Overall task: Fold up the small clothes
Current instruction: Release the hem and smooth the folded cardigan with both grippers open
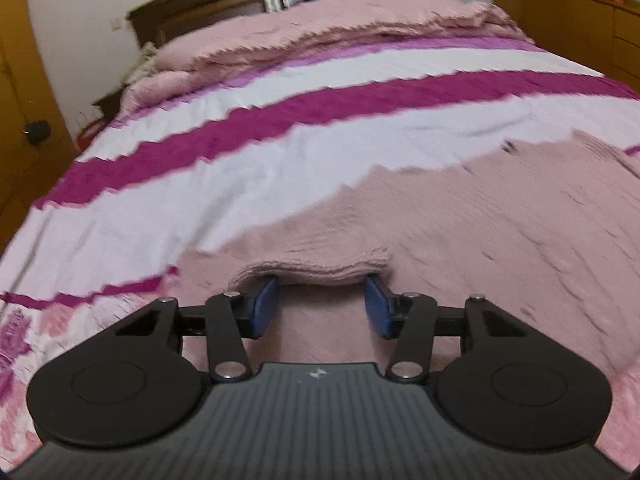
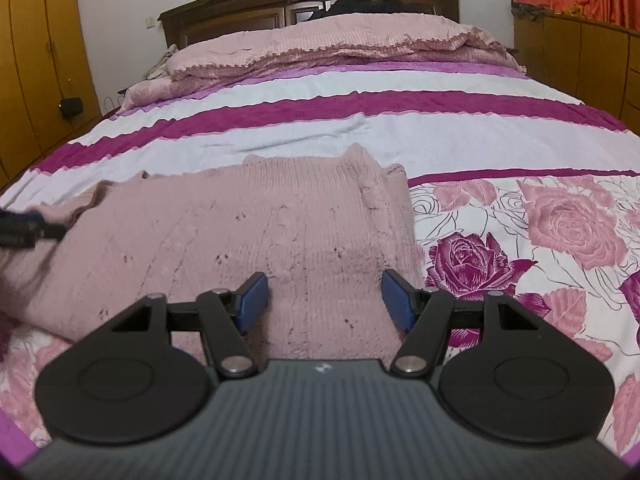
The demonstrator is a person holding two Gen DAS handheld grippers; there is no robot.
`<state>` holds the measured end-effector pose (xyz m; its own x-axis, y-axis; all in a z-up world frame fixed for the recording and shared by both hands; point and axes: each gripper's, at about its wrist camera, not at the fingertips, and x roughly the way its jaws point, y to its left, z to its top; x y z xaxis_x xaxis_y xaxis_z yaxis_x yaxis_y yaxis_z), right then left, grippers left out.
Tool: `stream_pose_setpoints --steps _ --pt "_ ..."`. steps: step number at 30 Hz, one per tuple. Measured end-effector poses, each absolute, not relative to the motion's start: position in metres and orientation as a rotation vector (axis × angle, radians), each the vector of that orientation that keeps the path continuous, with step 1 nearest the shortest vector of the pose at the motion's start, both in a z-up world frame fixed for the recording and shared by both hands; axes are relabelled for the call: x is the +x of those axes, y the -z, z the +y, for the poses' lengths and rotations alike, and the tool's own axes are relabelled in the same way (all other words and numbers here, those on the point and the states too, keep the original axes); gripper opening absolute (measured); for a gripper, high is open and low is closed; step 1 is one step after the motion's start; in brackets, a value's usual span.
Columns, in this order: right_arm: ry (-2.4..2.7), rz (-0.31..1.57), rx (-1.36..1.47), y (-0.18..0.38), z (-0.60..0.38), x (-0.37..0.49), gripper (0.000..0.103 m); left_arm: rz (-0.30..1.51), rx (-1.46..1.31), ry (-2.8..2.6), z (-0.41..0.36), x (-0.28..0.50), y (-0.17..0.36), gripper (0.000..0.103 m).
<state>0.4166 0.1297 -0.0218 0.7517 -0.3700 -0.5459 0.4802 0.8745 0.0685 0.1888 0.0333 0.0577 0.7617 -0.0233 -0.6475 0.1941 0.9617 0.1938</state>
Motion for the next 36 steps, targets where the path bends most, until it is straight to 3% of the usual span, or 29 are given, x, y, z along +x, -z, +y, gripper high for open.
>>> stream_pose_setpoints --steps 13,25,36 --pt "0.473 0.546 0.210 0.025 0.130 0.417 0.065 0.710 0.152 -0.036 0.076 0.216 -0.069 0.059" --pt "0.478 0.499 0.268 0.022 0.130 0.407 0.065 0.791 0.061 -0.040 0.075 0.151 -0.073 0.083" --pt "0.480 0.393 0.451 0.017 0.115 0.371 0.065 0.880 -0.048 -0.072 0.076 0.112 -0.076 0.087"
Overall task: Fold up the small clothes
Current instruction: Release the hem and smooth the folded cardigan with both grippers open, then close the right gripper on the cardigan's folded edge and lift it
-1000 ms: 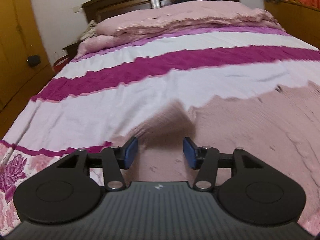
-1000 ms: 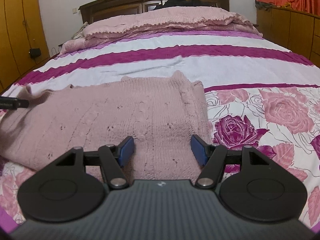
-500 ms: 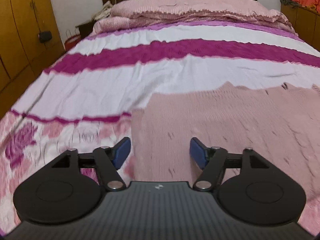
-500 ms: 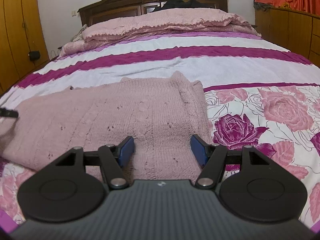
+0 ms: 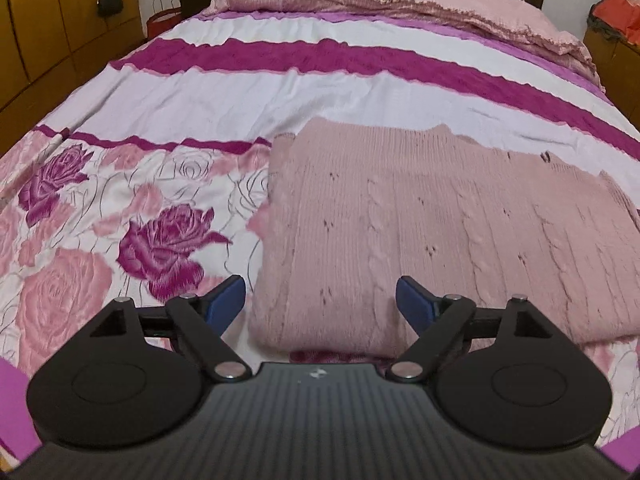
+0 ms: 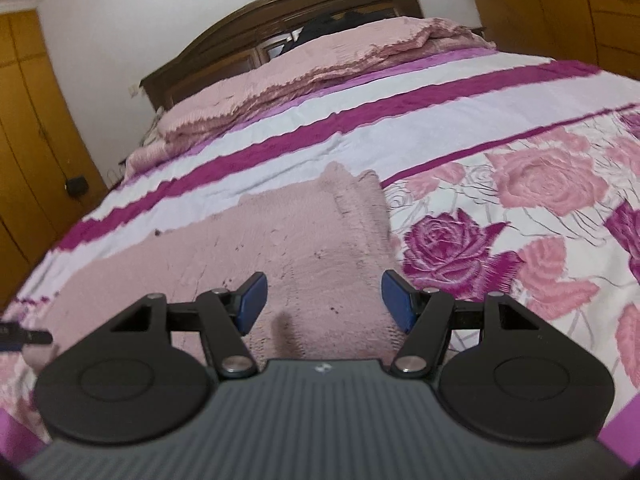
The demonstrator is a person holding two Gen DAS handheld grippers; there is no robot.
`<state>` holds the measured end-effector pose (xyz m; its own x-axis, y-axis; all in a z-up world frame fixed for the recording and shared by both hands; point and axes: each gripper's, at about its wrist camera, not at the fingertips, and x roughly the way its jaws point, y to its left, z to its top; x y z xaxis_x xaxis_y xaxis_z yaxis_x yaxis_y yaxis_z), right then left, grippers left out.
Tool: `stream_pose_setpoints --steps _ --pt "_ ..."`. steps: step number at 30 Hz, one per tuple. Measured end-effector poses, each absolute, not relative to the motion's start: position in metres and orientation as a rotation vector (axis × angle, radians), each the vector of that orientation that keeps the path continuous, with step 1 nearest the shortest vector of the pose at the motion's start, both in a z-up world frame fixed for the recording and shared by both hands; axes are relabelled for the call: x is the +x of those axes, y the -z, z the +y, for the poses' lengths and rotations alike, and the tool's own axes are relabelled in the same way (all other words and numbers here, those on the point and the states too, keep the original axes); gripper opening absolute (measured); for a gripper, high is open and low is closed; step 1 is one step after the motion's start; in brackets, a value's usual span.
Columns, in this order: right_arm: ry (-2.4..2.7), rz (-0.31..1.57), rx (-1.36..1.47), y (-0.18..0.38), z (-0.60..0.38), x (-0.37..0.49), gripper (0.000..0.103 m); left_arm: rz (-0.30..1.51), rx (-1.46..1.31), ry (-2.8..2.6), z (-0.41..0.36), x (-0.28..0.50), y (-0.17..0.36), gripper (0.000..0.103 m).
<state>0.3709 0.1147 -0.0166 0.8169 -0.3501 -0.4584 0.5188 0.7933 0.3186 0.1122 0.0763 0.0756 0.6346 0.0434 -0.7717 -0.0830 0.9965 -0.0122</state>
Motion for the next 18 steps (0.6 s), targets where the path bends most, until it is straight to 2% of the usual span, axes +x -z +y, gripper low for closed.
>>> stream_pose_setpoints --steps 2,3,5,18 --pt "0.497 0.377 0.475 0.016 0.112 0.365 0.066 0.888 -0.042 -0.064 0.072 0.109 -0.077 0.087" --pt "0.507 0.373 0.482 0.016 0.110 0.362 0.072 0.889 -0.041 -0.060 0.070 0.108 -0.078 0.088" --pt "0.534 0.369 0.500 0.016 0.106 0.359 0.078 0.888 -0.031 -0.055 0.064 0.106 -0.080 0.089" --pt "0.444 0.398 0.715 0.037 0.071 0.369 0.080 0.875 0.013 -0.061 0.043 0.103 -0.091 0.092"
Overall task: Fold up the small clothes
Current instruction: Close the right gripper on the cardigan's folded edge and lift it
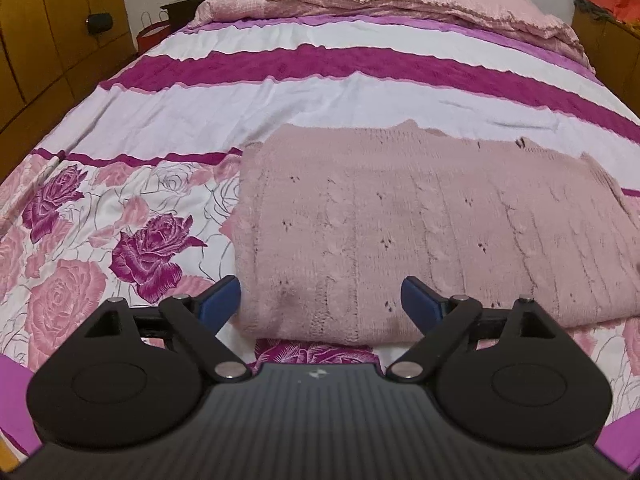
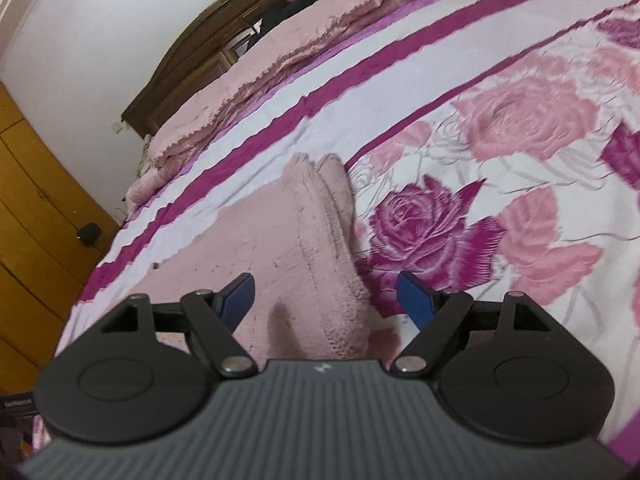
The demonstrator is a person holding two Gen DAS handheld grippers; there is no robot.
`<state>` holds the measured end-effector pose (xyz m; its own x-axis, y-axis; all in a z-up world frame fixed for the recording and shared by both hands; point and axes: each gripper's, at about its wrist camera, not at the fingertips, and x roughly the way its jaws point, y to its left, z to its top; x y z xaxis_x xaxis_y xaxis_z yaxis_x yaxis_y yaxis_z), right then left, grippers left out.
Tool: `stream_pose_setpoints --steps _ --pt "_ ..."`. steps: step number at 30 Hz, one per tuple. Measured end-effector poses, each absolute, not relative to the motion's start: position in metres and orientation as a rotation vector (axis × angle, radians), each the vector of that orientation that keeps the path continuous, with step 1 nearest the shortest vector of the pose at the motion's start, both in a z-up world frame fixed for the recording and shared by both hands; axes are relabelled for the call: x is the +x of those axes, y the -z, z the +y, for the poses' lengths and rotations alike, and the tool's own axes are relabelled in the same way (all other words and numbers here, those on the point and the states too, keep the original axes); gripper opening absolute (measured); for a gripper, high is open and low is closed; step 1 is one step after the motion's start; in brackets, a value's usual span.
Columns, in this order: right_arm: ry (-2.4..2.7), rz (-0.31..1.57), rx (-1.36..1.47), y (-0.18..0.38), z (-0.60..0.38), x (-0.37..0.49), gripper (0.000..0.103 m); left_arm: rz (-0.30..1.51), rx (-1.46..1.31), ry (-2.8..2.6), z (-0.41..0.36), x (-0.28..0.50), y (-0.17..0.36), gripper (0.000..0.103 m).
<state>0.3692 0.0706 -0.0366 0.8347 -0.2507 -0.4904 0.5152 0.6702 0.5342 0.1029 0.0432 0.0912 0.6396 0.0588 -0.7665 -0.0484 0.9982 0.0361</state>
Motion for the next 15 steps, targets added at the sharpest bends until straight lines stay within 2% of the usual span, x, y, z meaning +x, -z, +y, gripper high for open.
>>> stream_pose_setpoints --steps 15 --pt "0.316 0.381 0.802 0.045 0.073 0.387 0.080 0.917 0.011 -0.113 0.048 0.110 -0.078 0.092"
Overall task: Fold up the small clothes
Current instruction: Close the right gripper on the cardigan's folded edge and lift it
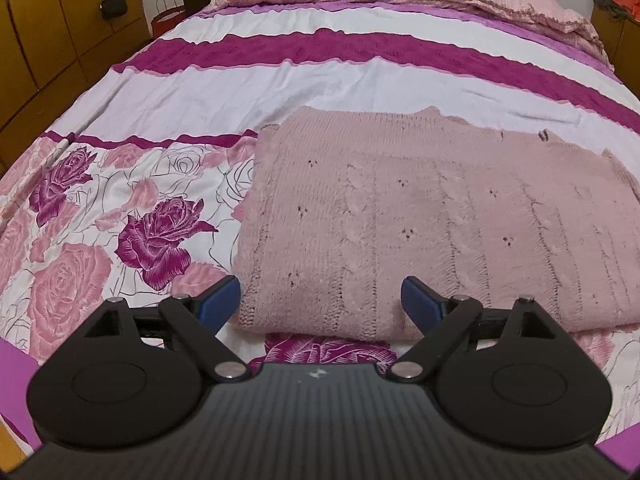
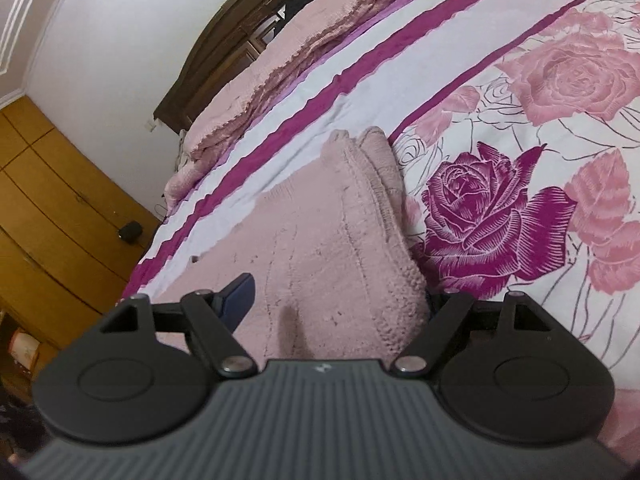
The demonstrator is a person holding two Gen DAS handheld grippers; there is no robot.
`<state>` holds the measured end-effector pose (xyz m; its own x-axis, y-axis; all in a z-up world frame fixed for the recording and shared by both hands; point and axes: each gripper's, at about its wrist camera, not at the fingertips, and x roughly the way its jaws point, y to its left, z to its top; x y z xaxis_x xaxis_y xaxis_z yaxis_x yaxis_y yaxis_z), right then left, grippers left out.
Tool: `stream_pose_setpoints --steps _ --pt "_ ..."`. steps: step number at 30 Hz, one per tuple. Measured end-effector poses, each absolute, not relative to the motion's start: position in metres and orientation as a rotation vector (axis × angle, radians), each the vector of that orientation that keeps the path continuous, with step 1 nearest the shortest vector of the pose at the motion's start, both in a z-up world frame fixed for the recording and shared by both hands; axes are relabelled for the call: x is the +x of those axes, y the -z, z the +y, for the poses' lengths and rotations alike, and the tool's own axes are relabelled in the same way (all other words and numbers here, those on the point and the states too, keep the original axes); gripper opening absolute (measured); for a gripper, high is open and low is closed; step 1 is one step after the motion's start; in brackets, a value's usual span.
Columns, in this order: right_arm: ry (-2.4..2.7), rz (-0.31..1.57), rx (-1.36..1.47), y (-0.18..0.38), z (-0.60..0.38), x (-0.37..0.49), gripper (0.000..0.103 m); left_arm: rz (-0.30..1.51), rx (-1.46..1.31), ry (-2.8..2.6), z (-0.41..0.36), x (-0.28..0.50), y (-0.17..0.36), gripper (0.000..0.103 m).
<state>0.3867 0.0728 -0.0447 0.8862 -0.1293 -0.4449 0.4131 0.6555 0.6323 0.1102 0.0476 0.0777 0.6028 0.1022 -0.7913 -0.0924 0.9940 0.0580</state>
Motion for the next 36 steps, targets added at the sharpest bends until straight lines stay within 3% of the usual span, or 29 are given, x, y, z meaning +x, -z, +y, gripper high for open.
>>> stream_pose_setpoints --steps 4,5,6,8,19,25,29,31,32,36 --pt "0.318 0.364 0.799 0.046 0.074 0.395 0.077 0.925 0.009 -0.119 0.049 0.112 -0.074 0.092" --pt "0.320 0.360 0.795 0.046 0.074 0.396 0.062 0.927 0.008 -0.119 0.049 0.112 -0.073 0.092" --pt "0.323 0.366 0.790 0.046 0.074 0.399 0.040 0.927 0.009 -0.119 0.049 0.112 -0.073 0.092" --pt "0.334 0.373 0.791 0.047 0.074 0.402 0.029 0.927 0.013 -0.119 0.049 0.112 -0.073 0.092" --pt "0.328 0.341 0.885 0.056 0.065 0.395 0.034 0.927 0.006 -0.124 0.053 0.112 -0.072 0.092" --pt "0.312 0.336 0.874 0.057 0.067 0.399 0.046 0.922 0.000 -0.120 0.056 0.111 -0.072 0.092" --pt "0.305 0.344 0.840 0.055 0.069 0.402 0.046 0.918 0.000 -0.115 0.056 0.109 -0.074 0.092" --pt "0.303 0.336 0.841 0.055 0.069 0.401 0.041 0.917 -0.002 -0.114 0.056 0.109 -0.074 0.092" --pt "0.304 0.328 0.842 0.055 0.069 0.400 0.030 0.917 -0.003 -0.115 0.057 0.109 -0.074 0.092" --pt "0.303 0.297 0.862 0.055 0.069 0.395 0.028 0.912 -0.013 -0.117 0.060 0.107 -0.077 0.092"
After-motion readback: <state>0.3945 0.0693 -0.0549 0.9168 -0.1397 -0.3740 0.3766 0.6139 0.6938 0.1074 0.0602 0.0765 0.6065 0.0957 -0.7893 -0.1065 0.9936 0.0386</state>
